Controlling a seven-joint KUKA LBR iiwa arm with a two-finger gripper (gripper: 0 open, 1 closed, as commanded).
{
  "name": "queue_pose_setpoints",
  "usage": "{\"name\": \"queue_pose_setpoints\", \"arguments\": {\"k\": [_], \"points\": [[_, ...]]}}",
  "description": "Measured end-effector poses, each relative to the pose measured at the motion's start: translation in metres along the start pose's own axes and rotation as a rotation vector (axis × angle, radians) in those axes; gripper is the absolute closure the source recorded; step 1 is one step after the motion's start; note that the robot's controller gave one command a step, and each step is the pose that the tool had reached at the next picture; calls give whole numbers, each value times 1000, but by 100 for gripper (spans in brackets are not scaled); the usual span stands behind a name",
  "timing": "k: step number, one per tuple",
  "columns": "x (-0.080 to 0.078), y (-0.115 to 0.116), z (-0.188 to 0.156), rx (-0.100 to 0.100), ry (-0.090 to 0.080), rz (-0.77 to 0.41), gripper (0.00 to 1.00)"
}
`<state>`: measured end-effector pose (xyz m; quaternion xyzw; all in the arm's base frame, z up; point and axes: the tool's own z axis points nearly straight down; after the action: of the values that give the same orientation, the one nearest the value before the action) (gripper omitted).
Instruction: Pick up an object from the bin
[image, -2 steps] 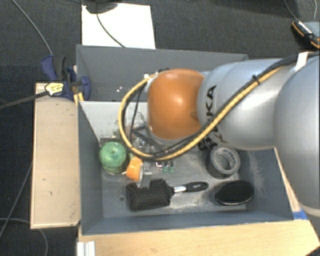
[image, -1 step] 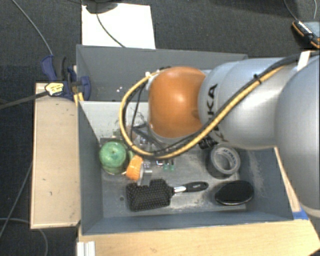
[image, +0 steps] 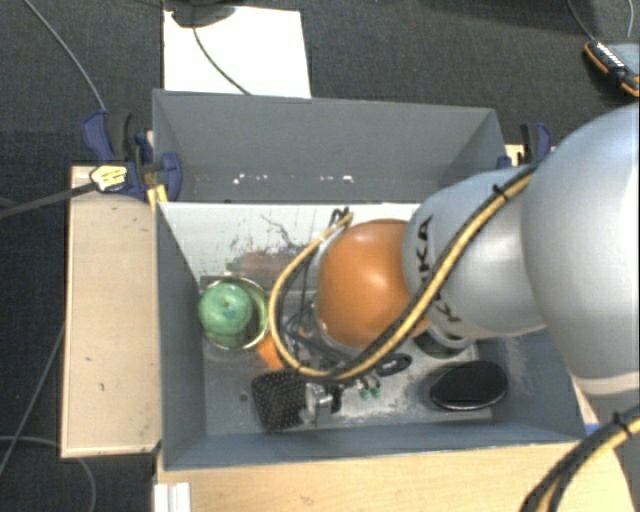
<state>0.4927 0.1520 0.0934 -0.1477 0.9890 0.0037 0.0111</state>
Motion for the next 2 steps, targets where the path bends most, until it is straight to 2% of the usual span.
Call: {"name": "queue_pose_setpoints", "arguments": {"k": [1, 2], "points": [[-65, 5, -8, 3, 16, -35, 0], [-7, -17, -7, 1, 23, -65, 0]]}}
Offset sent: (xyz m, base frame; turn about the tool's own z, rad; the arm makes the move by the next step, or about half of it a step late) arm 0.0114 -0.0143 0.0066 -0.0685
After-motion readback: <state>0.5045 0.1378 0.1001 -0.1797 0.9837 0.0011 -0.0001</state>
